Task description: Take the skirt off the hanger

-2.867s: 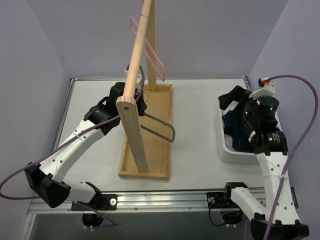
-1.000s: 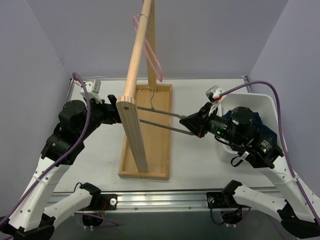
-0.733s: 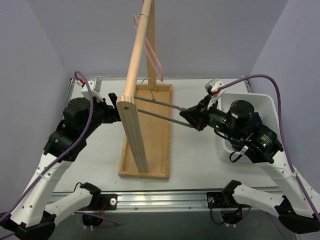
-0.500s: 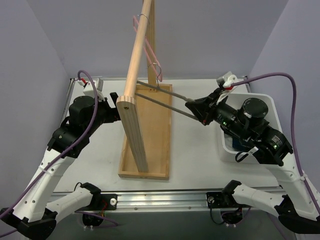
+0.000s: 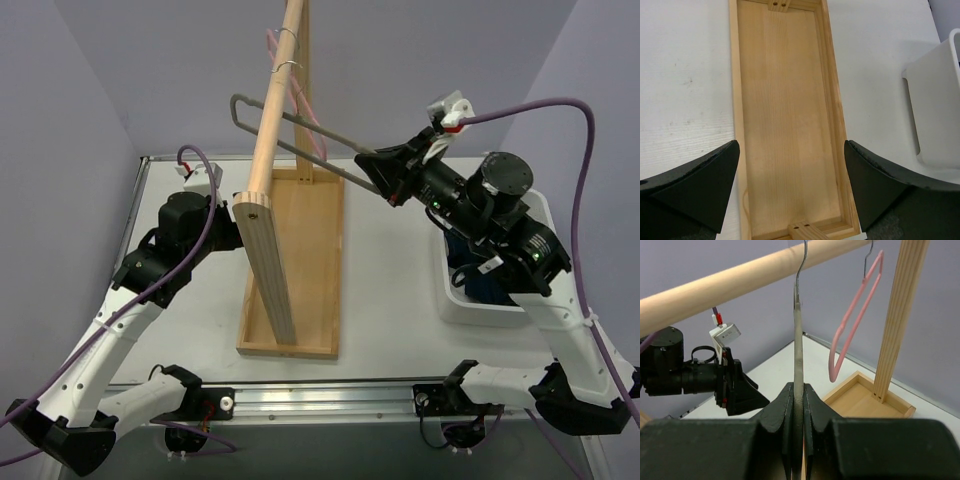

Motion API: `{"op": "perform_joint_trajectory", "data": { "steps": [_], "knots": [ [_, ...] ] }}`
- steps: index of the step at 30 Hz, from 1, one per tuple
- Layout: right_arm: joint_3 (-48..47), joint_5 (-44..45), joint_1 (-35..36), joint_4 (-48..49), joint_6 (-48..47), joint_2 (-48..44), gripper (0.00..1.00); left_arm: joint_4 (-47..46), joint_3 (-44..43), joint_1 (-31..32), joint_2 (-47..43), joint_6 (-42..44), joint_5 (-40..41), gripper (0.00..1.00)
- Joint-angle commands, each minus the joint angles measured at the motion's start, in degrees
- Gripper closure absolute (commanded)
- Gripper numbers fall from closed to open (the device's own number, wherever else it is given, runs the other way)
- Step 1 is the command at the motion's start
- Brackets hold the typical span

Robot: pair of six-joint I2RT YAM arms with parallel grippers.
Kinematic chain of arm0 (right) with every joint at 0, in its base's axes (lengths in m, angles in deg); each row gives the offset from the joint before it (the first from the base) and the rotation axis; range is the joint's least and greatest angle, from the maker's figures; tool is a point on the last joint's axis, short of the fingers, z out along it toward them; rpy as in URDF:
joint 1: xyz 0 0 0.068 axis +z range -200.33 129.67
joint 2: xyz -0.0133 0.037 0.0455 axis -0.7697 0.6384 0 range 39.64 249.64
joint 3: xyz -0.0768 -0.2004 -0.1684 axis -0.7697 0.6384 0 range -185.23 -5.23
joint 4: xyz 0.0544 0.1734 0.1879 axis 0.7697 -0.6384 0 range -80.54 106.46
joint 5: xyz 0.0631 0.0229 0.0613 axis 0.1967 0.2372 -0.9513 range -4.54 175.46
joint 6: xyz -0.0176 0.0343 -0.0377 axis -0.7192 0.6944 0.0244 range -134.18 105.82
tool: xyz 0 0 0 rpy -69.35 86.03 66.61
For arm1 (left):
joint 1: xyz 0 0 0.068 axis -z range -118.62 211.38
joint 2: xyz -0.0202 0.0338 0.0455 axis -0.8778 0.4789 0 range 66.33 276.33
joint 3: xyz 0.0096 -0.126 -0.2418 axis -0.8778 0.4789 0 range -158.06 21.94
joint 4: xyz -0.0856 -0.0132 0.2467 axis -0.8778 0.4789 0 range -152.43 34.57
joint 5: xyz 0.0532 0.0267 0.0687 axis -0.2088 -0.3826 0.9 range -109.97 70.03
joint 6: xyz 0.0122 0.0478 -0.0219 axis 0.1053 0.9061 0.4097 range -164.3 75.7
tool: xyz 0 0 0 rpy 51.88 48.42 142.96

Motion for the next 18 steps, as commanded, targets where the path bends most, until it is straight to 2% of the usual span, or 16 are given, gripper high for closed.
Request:
{"op": "perform_joint_trajectory", "data": {
  "steps": [1,10,11,12,13,14,16,18],
  "knots": [
    [-1.6,-2.1,-0.1,4.6,0.0,2.1,1.00,-1.1,-0.5,-0.1,-0.6,1.0,-1.4,0.06],
    [2.0,-0.8,-0.1,3.4,0.2,0.9,0.99,-2.3,1.1,-0.1,-0.6,-1.0,-3.2,0.06],
    [2.3,-1.0,-0.1,3.1,0.2,0.8,0.88,-2.4,1.3,-0.1,-0.7,-1.0,-3.2,0.06],
    [2.7,-0.7,-0.1,2.7,0.8,0.6,0.69,-2.6,1.6,-0.1,-0.9,-1.6,-3.2,0.06],
    [4.2,0.0,-0.1,2.0,1.4,0.1,0.35,-2.6,2.2,-0.1,-1.4,-2.0,-3.2,0.06],
    [5.3,1.0,-0.1,1.8,2.1,-0.5,0.23,-3.1,2.7,-0.1,-1.7,-2.5,-3.3,0.06],
    [8.9,6.2,0.0,2.4,5.2,-3.8,0.03,-3.6,3.6,-0.1,-2.4,-3.8,-3.4,0.06],
    [15.7,12.1,0.0,2.7,7.3,-7.0,0.00,-3.9,5.2,-0.1,-3.6,-5.7,-3.3,0.06]
  ]
}}
